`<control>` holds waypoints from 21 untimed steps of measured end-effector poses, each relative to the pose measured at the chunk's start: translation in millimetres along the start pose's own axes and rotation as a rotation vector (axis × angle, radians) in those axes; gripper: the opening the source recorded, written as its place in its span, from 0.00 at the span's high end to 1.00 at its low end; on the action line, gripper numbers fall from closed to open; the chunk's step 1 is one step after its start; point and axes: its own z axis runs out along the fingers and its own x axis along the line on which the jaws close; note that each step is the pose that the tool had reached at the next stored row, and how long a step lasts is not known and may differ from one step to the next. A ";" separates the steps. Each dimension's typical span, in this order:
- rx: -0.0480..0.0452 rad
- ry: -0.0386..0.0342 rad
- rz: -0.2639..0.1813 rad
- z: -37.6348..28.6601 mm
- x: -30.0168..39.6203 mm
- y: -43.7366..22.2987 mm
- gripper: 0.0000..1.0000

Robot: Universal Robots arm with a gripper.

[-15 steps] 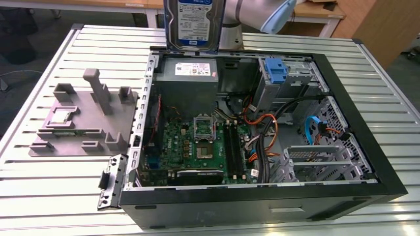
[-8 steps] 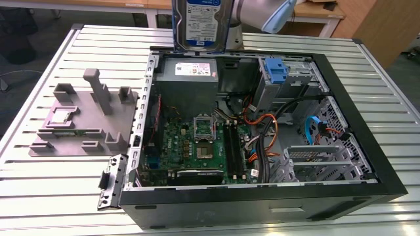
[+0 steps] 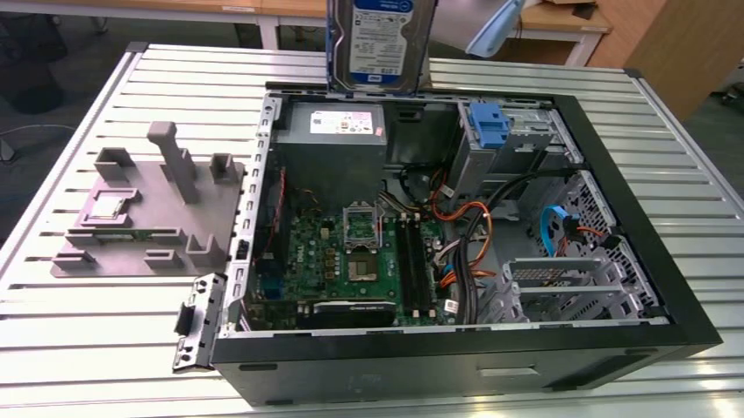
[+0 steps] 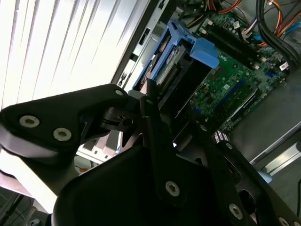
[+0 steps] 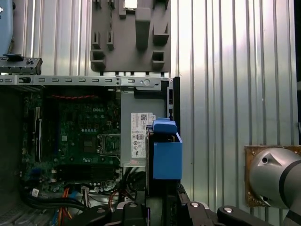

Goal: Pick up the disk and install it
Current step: 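Pick up the disk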

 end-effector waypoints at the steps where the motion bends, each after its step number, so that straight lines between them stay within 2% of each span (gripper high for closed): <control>1: 0.0000 -0.0001 0.000 0.0 0.0 -2.8 0.65; 9: -0.0002 -0.0001 0.000 -0.2 -0.1 -21.8 0.65; 15: -0.0002 0.0000 0.000 0.3 1.7 -24.7 0.65; 21: -0.0002 -0.0001 0.000 0.7 10.0 -25.9 0.65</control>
